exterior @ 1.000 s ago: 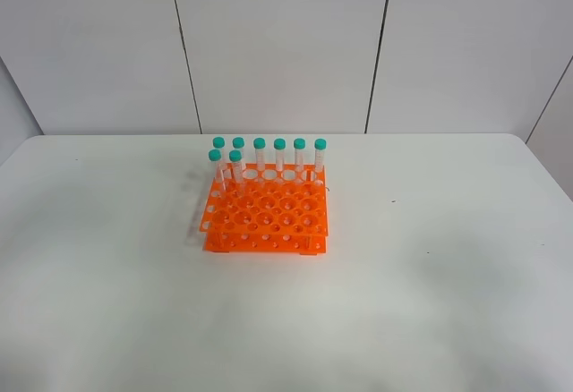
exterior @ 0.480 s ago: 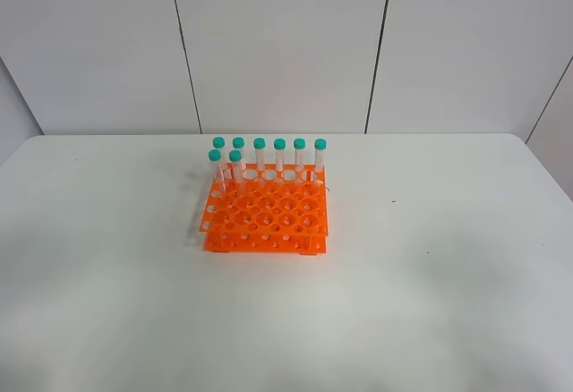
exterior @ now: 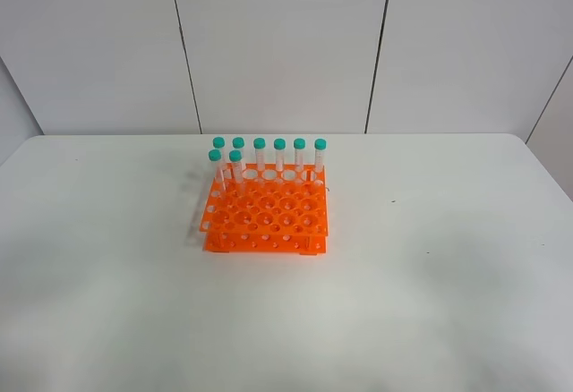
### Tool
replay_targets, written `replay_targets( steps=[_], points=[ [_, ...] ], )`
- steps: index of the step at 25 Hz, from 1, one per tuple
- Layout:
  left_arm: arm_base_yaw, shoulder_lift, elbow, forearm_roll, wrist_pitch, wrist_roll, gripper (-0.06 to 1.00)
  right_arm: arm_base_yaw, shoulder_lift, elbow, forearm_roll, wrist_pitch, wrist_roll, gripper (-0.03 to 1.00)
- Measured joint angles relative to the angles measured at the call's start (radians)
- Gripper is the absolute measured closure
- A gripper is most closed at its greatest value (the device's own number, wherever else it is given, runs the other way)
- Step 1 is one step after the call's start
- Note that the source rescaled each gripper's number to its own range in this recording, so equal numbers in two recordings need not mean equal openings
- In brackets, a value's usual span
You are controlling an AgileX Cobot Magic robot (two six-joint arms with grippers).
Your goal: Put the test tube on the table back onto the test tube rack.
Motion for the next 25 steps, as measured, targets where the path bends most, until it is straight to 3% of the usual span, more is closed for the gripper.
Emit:
replay_targets(
  steps=[25],
  points=[
    [0.0, 0.0, 0.049, 0.0, -0.025, 0.0, -0.05, 0.0, 0.0, 0.0, 0.0, 0.0, 0.0, -0.03]
  ],
)
